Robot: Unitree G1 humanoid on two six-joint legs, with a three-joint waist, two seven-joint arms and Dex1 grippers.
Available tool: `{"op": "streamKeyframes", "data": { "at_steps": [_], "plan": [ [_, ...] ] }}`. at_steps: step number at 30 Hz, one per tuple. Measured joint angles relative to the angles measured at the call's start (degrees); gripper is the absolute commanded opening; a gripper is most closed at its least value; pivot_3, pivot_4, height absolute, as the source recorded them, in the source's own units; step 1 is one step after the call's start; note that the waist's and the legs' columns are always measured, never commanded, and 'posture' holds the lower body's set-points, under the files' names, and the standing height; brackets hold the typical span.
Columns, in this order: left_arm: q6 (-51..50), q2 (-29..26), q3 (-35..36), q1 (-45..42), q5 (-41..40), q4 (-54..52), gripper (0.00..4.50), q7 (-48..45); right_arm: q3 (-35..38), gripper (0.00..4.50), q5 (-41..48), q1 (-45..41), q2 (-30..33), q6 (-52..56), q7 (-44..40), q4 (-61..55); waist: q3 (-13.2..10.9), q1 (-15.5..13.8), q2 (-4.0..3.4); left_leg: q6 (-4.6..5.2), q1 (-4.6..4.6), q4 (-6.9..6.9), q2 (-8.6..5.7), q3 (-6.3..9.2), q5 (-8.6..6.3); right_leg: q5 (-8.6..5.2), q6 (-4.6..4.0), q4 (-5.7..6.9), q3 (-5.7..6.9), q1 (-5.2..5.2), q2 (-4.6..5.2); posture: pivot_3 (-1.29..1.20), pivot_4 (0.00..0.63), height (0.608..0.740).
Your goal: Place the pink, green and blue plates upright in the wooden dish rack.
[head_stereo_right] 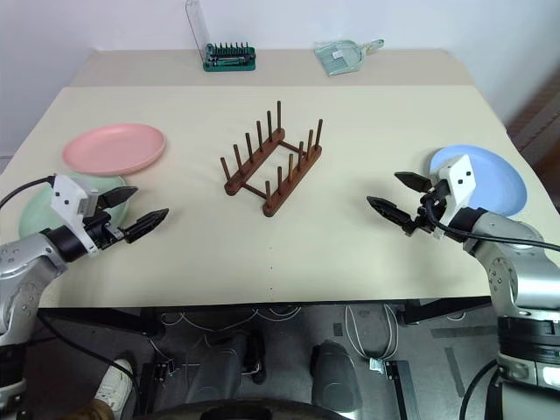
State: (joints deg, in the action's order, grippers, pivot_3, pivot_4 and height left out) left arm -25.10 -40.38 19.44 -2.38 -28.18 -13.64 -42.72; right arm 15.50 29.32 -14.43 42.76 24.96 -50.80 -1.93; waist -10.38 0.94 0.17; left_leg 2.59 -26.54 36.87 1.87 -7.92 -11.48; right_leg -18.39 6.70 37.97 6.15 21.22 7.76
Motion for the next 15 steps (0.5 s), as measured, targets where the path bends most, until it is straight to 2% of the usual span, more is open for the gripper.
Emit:
{"op": "streamKeyframes", "data": {
  "at_steps": [7, 15],
  "plan": [
    [-0.70, 0.20, 0.38, 0.41, -0.84, -1.00, 4.50, 1.07, -1.83, 4.35, -0.98, -2.65, -0.07, -0.32, -0.51, 1.60, 0.00, -0.11, 0.00, 0.00, -0.01, 0.00, 0.00, 0.00, 0.00, 0.00, 0.00, -0.01, 0.00, 0.01, 0.00, 0.00, 0.150, 0.736],
    [-1.15, 0.74, -0.76, 1.44, -1.28, -3.36, 4.50, 0.63, -1.75, 4.35, -0.60, 1.09, -0.15, 0.53, -0.26, -1.31, 0.00, -0.16, 0.00, 0.00, -0.01, -0.01, 0.00, 0.00, -0.01, 0.00, 0.00, -0.02, 0.00, 0.00, 0.01, 0.00, 0.150, 0.736]
  ]
}}
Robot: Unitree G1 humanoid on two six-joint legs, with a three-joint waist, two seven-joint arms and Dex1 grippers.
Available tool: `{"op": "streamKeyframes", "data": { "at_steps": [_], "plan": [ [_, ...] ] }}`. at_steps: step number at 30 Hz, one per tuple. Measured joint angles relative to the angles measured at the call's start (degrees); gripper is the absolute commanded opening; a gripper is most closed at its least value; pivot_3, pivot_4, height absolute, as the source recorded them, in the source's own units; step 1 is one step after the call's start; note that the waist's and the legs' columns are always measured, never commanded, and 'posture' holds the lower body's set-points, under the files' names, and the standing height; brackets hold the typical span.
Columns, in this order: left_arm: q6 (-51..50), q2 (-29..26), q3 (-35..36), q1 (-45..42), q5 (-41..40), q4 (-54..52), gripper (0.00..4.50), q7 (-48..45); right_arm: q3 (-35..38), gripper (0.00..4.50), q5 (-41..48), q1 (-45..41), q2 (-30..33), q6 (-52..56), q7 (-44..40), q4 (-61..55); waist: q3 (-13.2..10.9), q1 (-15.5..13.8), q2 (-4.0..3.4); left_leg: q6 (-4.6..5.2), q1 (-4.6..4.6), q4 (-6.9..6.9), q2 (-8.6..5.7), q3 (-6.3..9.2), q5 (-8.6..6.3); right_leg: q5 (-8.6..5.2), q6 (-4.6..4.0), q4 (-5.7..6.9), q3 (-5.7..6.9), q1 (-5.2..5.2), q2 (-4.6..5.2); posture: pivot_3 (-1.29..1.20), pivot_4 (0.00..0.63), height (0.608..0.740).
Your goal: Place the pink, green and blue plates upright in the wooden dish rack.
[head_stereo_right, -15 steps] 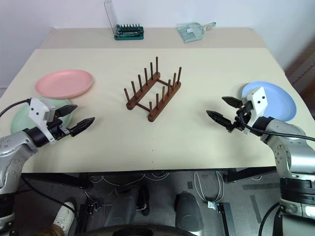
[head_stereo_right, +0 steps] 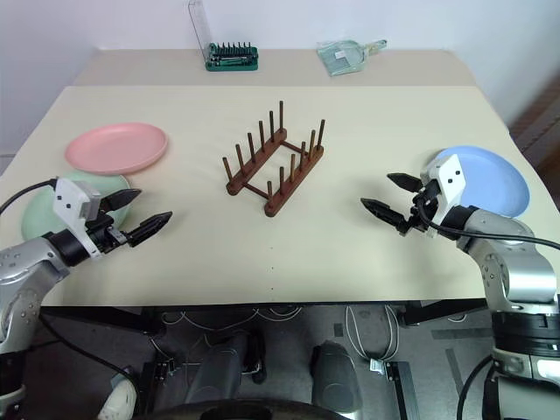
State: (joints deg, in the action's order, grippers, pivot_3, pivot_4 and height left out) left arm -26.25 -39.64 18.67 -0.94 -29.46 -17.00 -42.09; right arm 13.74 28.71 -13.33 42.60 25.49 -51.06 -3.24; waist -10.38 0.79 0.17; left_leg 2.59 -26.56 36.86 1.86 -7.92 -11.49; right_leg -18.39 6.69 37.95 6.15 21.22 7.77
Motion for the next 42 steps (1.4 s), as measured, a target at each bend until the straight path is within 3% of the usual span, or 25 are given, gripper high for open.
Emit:
{"op": "streamKeyframes", "data": {
  "at_steps": [7, 15, 20, 25, 29, 37, 38, 40, 42],
  "plan": [
    [-2.42, -0.10, -3.28, 0.56, -0.90, -2.24, 4.50, -1.28, 0.52, 4.35, 0.81, -0.23, 0.09, 0.44, 0.25, -1.22, 0.00, 0.02, 0.00, -0.01, 0.01, -0.01, 0.01, 0.00, 0.00, 0.00, 0.00, 0.00, 0.00, 0.02, -0.01, 0.00, 0.150, 0.736],
    [-1.73, 1.62, -16.42, -7.12, 5.10, -1.40, 4.50, -1.68, -1.12, 4.35, 0.97, 0.16, -3.33, 0.55, 2.57, -5.95, 0.00, -0.13, -0.01, -0.01, -0.02, -0.02, -0.01, 0.00, 0.00, 0.00, 0.00, -0.02, 0.00, -0.11, -0.01, 0.00, 0.150, 0.736],
    [-1.14, 9.28, -26.93, -14.89, 12.13, 6.14, 4.50, 1.21, -3.15, 4.35, 2.02, 3.89, -6.23, 2.59, 6.04, -13.89, 0.01, -0.29, 0.00, 0.07, -0.13, 0.05, -0.05, 0.00, -0.02, 0.00, 0.02, -0.03, 0.00, -0.16, -0.02, 0.00, 0.150, 0.736],
    [2.22, 15.34, -32.40, -19.56, 19.52, 13.92, 4.50, 5.61, -2.34, 4.35, 2.96, 6.41, -6.84, 4.18, 8.87, -17.38, 0.03, -0.28, -0.04, 0.04, 0.03, 0.06, -0.01, 0.01, 0.01, 0.00, 0.01, 0.02, 0.01, -0.28, -0.05, 0.00, 0.150, 0.736],
    [1.87, 21.68, -33.61, -20.76, 22.43, 15.70, 4.50, 10.53, -2.32, 4.35, 3.23, 6.95, -7.27, 4.18, 9.46, -17.91, 0.05, -0.32, -0.02, 0.19, 0.03, 0.16, -0.03, 0.01, -0.09, 0.00, 0.02, -0.01, 0.01, -0.36, 0.01, 0.00, 0.150, 0.736],
    [-1.79, 28.00, -33.72, -21.28, 26.36, 15.68, 4.50, 18.84, -4.54, 4.35, 3.07, 4.28, -7.96, 3.89, 8.96, -16.43, 0.12, -0.31, -0.08, 0.42, 0.17, 0.20, -0.03, 0.05, -0.23, 0.01, 0.03, -0.02, 0.04, -0.53, 0.02, 0.00, 0.150, 0.736],
    [-2.03, 28.42, -33.64, -21.38, 26.49, 15.76, 4.08, 19.38, -4.77, 4.50, 2.98, 3.81, -8.09, 3.85, 8.94, -16.00, 0.12, -0.30, -0.08, 0.42, 0.17, 0.20, -0.03, 0.05, -0.23, 0.01, 0.03, -0.02, 0.04, -0.53, 0.03, 0.00, 0.150, 0.736],
    [-2.11, 28.95, -33.61, -21.40, 26.45, 15.95, 3.67, 19.65, -5.67, 4.50, 2.87, 2.80, -8.43, 3.76, 8.84, -15.12, 0.12, -0.27, -0.07, 0.38, 0.16, 0.21, -0.03, 0.05, -0.21, 0.01, 0.02, -0.02, 0.04, -0.53, 0.03, 0.00, 0.150, 0.736],
    [-2.11, 29.30, -33.55, -21.36, 26.46, 16.06, 2.76, 19.96, -6.67, 4.50, 2.82, 1.79, -8.87, 3.64, 8.38, -14.43, 0.13, -0.13, -0.08, 0.38, 0.17, 0.21, -0.01, 0.06, -0.21, 0.01, 0.02, -0.01, 0.04, -0.53, 0.02, 0.00, 0.150, 0.736]
  ]
}}
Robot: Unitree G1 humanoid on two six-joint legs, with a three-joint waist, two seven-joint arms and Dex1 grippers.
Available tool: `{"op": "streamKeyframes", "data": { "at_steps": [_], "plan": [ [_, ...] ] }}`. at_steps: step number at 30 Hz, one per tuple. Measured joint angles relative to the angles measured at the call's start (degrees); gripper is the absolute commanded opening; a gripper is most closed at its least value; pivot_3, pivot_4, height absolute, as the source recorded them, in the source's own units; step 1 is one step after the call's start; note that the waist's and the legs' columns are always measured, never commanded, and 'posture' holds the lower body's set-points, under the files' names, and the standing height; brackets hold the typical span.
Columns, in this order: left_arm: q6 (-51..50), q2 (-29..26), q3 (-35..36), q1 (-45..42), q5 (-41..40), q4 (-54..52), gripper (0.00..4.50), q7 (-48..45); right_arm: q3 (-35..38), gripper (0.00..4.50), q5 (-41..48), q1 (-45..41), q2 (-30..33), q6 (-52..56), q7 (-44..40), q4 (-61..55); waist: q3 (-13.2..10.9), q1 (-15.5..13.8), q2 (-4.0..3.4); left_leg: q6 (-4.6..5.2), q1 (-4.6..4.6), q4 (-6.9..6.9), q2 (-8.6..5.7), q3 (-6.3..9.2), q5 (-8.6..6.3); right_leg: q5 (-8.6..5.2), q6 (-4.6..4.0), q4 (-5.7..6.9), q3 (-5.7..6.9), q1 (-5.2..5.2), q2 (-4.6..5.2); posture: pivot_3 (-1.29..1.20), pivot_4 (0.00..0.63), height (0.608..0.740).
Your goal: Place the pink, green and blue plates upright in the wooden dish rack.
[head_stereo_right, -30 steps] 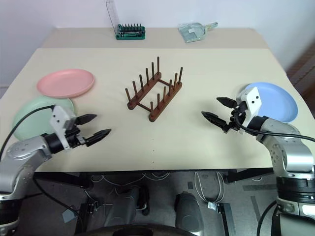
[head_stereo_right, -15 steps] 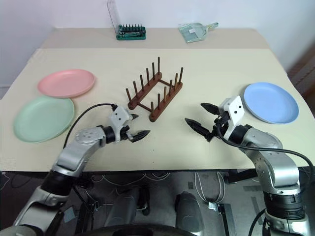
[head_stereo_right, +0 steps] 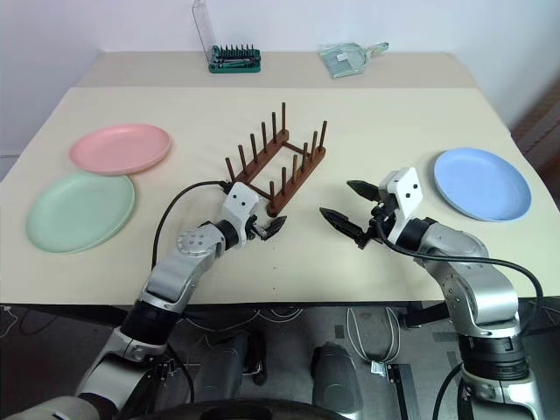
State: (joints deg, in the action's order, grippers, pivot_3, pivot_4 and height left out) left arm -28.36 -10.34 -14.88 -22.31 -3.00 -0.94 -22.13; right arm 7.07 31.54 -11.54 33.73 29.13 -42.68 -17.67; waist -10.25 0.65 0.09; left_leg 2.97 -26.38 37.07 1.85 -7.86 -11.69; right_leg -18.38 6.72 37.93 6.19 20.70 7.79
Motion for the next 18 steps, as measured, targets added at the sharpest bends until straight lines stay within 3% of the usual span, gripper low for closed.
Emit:
{"op": "streamKeyframes", "data": {
  "at_steps": [4, 13, 18],
  "plan": [
    [0.22, 0.49, 1.10, 0.01, 0.04, 0.45, 0.85, 1.36, -0.30, 4.50, -0.45, -0.92, -0.02, -0.69, -0.59, 1.21, 0.01, 0.03, -0.01, 0.00, 0.00, -0.01, 0.00, 0.00, 0.00, 0.00, 0.00, 0.01, 0.00, 0.01, 0.00, 0.00, 0.150, 0.736],
    [3.49, -0.28, 1.19, -0.80, 0.08, 3.06, 0.77, 0.01, -1.10, 4.50, -1.11, -0.40, 0.02, -0.83, -0.49, 1.23, 0.03, -0.01, -0.06, -0.01, 0.00, -0.01, 0.00, 0.00, 0.00, 0.00, 0.00, 0.00, 0.00, 0.01, 0.01, 0.00, 0.150, 0.736],
    [13.78, -7.62, 0.48, -3.54, -1.55, 8.80, 0.77, -14.73, -0.31, 4.50, -3.04, 5.94, 1.65, -0.86, 0.20, 0.24, 0.03, 0.05, -0.06, -0.23, -0.13, -0.07, 0.00, -0.03, 0.11, 0.00, -0.01, -0.05, 0.02, 0.18, 0.01, 0.00, 0.150, 0.736]
  ]
}}
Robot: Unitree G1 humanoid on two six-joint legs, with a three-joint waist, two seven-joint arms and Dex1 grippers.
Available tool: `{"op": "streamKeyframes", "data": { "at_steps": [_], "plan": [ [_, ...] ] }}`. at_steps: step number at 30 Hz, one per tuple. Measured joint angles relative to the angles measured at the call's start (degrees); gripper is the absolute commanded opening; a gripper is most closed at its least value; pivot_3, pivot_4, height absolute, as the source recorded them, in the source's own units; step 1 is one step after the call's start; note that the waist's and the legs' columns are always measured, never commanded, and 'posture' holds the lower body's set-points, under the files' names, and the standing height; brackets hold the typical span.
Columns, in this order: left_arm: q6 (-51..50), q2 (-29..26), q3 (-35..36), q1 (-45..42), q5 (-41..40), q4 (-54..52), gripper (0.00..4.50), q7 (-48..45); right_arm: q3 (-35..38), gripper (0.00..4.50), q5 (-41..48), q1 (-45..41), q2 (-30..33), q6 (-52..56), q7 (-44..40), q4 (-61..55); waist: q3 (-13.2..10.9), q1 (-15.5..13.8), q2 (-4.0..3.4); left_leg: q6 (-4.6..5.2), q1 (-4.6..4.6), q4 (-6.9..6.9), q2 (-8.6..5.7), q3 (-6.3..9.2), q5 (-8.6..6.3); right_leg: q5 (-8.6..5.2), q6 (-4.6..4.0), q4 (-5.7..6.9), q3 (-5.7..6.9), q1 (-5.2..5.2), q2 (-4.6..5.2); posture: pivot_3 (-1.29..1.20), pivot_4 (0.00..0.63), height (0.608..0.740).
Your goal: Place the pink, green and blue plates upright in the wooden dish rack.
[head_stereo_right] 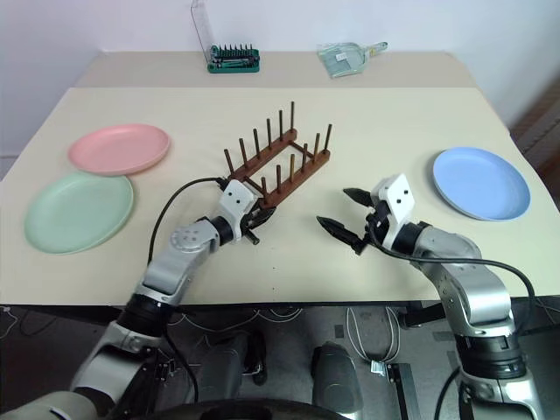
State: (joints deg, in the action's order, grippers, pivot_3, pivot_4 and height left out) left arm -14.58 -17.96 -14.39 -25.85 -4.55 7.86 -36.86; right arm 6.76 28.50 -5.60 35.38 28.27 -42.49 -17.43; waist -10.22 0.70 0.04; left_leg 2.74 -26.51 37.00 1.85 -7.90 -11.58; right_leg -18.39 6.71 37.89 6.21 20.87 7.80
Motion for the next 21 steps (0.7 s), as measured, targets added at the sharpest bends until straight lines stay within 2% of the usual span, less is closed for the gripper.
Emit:
{"op": "streamKeyframes", "data": {
  "at_steps": [6, 9, 15, 21],
  "plan": [
    [10.52, -4.16, -2.80, -6.68, -1.59, 9.37, 0.77, -20.20, 4.45, 4.50, -0.39, 6.14, 0.98, -0.06, 1.89, -2.81, -0.04, -0.35, -0.01, 0.01, -0.11, 0.01, -0.02, -0.02, 0.00, 0.00, 0.00, -0.06, 0.02, 0.22, 0.01, 0.00, 0.150, 0.736],
    [13.87, -4.06, -2.81, -9.00, -1.60, 13.00, 0.77, -24.89, 6.24, 4.50, -0.27, 7.62, 1.17, -0.06, 2.61, -3.89, -0.04, -0.03, -0.01, 0.03, -0.12, -0.01, -0.01, -0.01, -0.01, 0.00, 0.00, -0.06, 0.01, 0.10, 0.00, 0.00, 0.150, 0.736],
    [18.21, 0.03, -2.89, -16.78, -1.63, 26.97, 0.77, -31.95, 9.13, 4.50, -0.16, 12.70, 0.62, -0.06, 4.68, -8.20, -0.06, -0.25, 0.02, 0.25, -0.21, 0.06, -0.02, -0.01, -0.12, 0.00, 0.02, -0.04, 0.02, 0.15, -0.02, 0.00, 0.150, 0.736],
    [21.83, 1.20, -2.55, -19.42, -0.49, 34.08, 3.70, -32.89, 10.43, 4.50, -0.10, 14.83, 0.31, 0.03, 6.42, -10.54, -0.06, 0.06, 0.03, 0.24, -0.21, 0.06, 0.01, 0.00, -0.11, 0.00, 0.02, 0.03, 0.02, 0.20, -0.05, 0.00, 0.150, 0.736]
  ]
}}
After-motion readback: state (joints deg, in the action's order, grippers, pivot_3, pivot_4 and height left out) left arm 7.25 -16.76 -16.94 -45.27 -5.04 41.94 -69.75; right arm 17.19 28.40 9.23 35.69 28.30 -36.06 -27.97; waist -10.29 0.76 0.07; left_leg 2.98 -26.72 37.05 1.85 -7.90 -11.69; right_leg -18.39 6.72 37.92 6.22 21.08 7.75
